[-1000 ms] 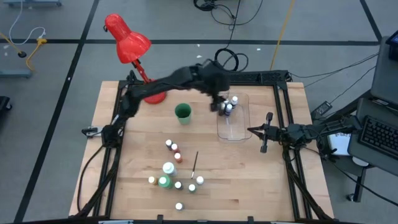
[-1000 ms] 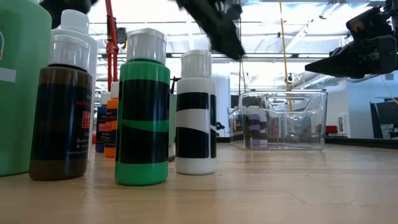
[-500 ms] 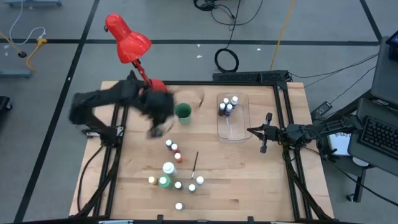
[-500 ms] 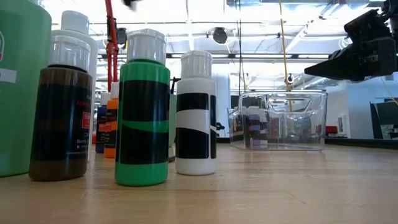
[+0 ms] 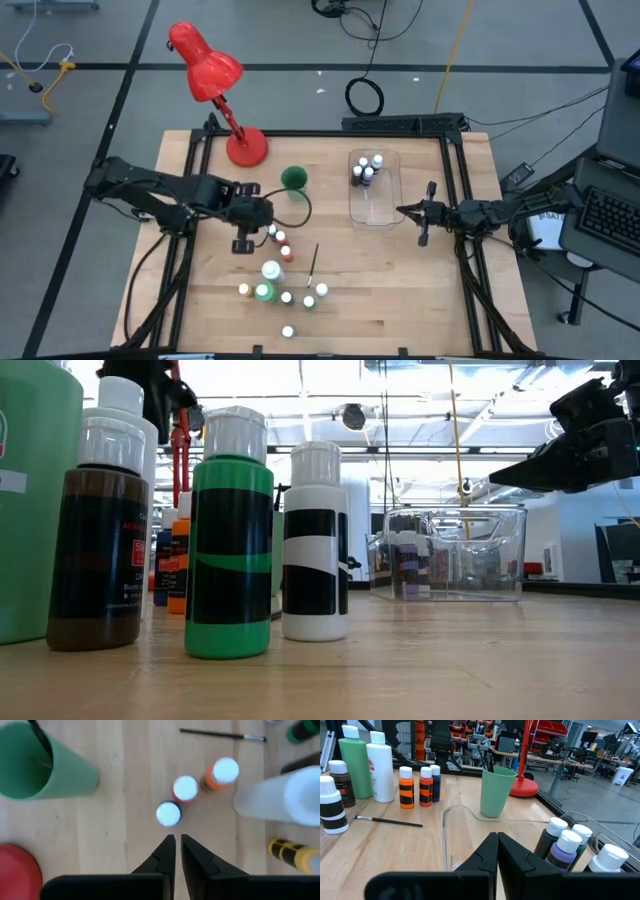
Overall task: Pick & Place Paint Supplies
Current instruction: Put the white paint bottle into the transparent bin
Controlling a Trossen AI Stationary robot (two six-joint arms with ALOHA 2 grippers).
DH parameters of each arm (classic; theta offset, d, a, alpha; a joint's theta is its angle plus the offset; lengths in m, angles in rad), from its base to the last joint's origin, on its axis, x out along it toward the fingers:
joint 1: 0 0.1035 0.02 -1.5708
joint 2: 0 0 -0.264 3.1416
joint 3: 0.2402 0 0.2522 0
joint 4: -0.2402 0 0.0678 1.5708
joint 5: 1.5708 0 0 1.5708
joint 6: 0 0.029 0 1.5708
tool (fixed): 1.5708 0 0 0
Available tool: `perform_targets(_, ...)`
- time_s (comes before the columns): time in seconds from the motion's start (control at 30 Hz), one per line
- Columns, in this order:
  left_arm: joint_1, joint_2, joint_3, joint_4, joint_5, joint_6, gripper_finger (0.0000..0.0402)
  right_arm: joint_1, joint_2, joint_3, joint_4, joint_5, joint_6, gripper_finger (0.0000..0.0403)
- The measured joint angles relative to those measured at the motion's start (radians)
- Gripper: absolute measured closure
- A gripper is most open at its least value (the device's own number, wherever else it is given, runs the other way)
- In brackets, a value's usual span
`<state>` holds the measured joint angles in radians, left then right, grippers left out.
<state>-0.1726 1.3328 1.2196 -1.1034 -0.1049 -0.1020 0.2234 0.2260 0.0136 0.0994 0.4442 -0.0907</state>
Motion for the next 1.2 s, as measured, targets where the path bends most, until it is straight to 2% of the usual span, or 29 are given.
perform_targets(0.13,0.001,0.02,-0.03,0.205,-0.001,-0.019,0.0351,0.0,0.003,0.0,0.0,0.0,-0.001,0.0399)
perform_targets(0.2,-0.001,0.051,-0.021,0.23,0.004,-0.062,0.0338,0.0,0.005,0.0,0.0,0.0,-0.001,0.0399)
perform_targets(0.37,-0.009,0.22,0.077,0.155,0.119,-0.102,0.03,0.0,0.014,0.0,0.0,0.0,-0.001,0.0399)
perform_targets(0.47,-0.043,0.34,0.15,0.089,0.168,-0.016,0.0268,0.0,0.016,0.0,0.0,0.0,-0.002,0.0399)
perform_targets(0.53,-0.069,0.413,0.206,0.046,0.178,0.074,0.0243,0.0,0.016,0.0,0.0,0.0,0.0,0.0399)
perform_targets(0.63,-0.082,0.476,0.278,-0.002,0.112,0.102,0.0201,0.0,0.017,0.0,0.0,0.0,0.0,0.0399)
perform_targets(0.77,-0.066,0.511,0.322,0.005,0.076,0.1,0.0149,0.0,0.018,0.0,0.0,0.0,-0.003,0.0399)
perform_targets(0.9,-0.043,0.508,0.323,-0.003,0.078,0.103,0.0117,0.0,0.018,0.0,0.0,0.0,-0.005,0.0399)
perform_targets(1.1,-0.046,0.506,0.323,0.096,0.131,0.151,0.0106,0.0,0.018,0.0,0.0,0.0,-0.007,0.0399)
perform_targets(1.2,-0.059,0.506,0.326,0.174,0.134,0.121,0.0105,0.0,0.018,0.0,0.0,0.0,-0.007,0.0399)
